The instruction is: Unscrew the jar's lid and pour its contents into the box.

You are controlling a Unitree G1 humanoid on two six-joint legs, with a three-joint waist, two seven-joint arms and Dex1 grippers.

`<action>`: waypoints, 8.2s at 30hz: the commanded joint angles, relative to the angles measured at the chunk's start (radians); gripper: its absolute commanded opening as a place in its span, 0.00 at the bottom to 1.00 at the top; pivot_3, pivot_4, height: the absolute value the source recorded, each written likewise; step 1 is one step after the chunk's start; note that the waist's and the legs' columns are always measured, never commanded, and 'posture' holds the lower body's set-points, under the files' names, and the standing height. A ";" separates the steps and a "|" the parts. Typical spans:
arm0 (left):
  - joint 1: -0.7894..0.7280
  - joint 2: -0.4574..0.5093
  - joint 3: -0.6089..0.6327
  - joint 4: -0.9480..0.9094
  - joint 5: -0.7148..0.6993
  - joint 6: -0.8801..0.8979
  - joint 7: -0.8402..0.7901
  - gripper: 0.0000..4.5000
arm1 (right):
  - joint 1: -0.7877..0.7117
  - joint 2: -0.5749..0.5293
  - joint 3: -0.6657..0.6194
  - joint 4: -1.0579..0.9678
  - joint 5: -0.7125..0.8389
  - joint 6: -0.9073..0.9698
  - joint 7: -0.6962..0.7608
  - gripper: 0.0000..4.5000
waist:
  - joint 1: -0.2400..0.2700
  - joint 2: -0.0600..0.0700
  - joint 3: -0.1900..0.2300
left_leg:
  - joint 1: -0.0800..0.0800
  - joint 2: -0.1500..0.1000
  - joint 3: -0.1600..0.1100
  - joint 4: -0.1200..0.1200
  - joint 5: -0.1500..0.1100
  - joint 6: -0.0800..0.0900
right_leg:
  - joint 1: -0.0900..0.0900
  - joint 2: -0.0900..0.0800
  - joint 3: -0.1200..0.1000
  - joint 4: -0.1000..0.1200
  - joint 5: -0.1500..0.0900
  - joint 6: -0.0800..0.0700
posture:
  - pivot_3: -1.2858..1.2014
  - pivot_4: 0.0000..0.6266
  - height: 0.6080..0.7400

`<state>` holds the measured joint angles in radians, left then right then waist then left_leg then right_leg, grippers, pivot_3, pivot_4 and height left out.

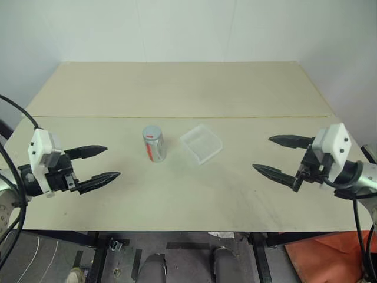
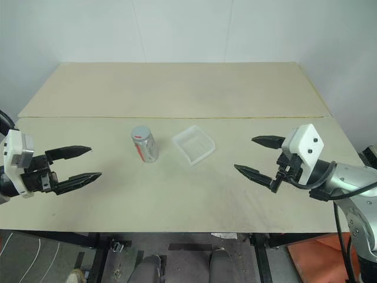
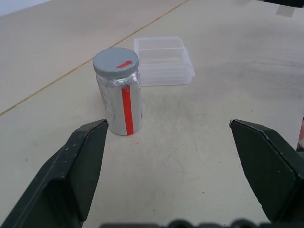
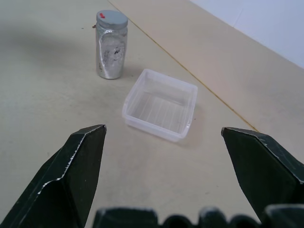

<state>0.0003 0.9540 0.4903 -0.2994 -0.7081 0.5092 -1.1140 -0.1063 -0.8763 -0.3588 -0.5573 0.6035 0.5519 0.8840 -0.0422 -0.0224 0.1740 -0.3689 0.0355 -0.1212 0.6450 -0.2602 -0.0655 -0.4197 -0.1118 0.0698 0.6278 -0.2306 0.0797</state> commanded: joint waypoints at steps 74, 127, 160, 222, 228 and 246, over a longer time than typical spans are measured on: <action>-0.455 -0.602 -0.412 0.261 0.403 -0.257 0.550 0.43 | -0.155 -0.018 0.083 -0.109 0.093 0.025 -0.037 1.00 | 0.016 -0.001 -0.001 | 0.001 -0.001 0.000 0.003 0.000 0.000 | 0.002 0.000 0.000 -0.001 0.002 0.001 | 0.52 0.24 1.00; -0.785 -0.423 -0.560 0.372 0.081 -0.125 -0.452 0.43 | -0.818 0.365 0.578 0.407 0.035 0.004 0.440 0.61 | -0.030 0.000 0.000 | -0.001 -0.001 -0.002 0.002 0.001 -0.001 | -0.001 0.000 0.000 0.002 0.001 0.001 | 0.52 0.24 1.00; -0.789 -0.431 -0.541 0.543 0.259 -0.237 -0.283 0.43 | -0.700 0.387 0.406 0.113 -0.015 0.220 -0.131 0.99 | -0.049 0.001 0.000 | -0.001 -0.001 -0.003 0.002 0.001 -0.001 | -0.002 0.001 -0.001 0.003 0.001 0.001 | 0.52 0.24 1.00; -0.794 -0.477 -0.535 0.545 0.243 -0.232 -0.245 0.43 | -0.799 0.532 0.519 0.248 -0.109 0.210 -0.256 0.99 | -0.056 0.002 0.001 | -0.001 -0.001 -0.004 0.002 0.001 -0.001 | -0.002 0.001 -0.001 0.003 0.001 0.001 | 0.52 0.24 1.00; -0.774 -0.458 -0.524 0.523 0.234 -0.225 -0.248 0.43 | -0.793 0.537 0.512 0.263 -0.128 0.205 -0.246 0.99 | -0.055 0.002 0.001 | -0.001 -0.001 -0.004 0.002 0.001 -0.001 | -0.002 0.001 -0.001 0.004 0.001 0.001 | 0.52 0.24 1.00; -0.767 -0.409 -0.497 0.502 0.207 -0.211 -0.252 0.43 | -0.729 0.401 0.429 0.276 -0.145 0.178 -0.226 0.99 | -0.054 0.002 0.001 | -0.001 -0.001 -0.004 0.002 0.001 -0.001 | -0.002 0.001 -0.001 0.003 0.001 0.001 | 0.52 0.24 1.00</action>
<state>-0.7645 0.5224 -0.0371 0.2497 -0.4728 0.3063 -1.3386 -0.8365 -0.4424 0.1626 -0.3003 0.4848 0.7500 0.6911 -0.0965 -0.0206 0.1748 -0.3702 0.0345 -0.1248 0.6467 -0.2592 -0.0670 -0.4219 -0.1112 0.0690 0.6307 -0.2296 0.0803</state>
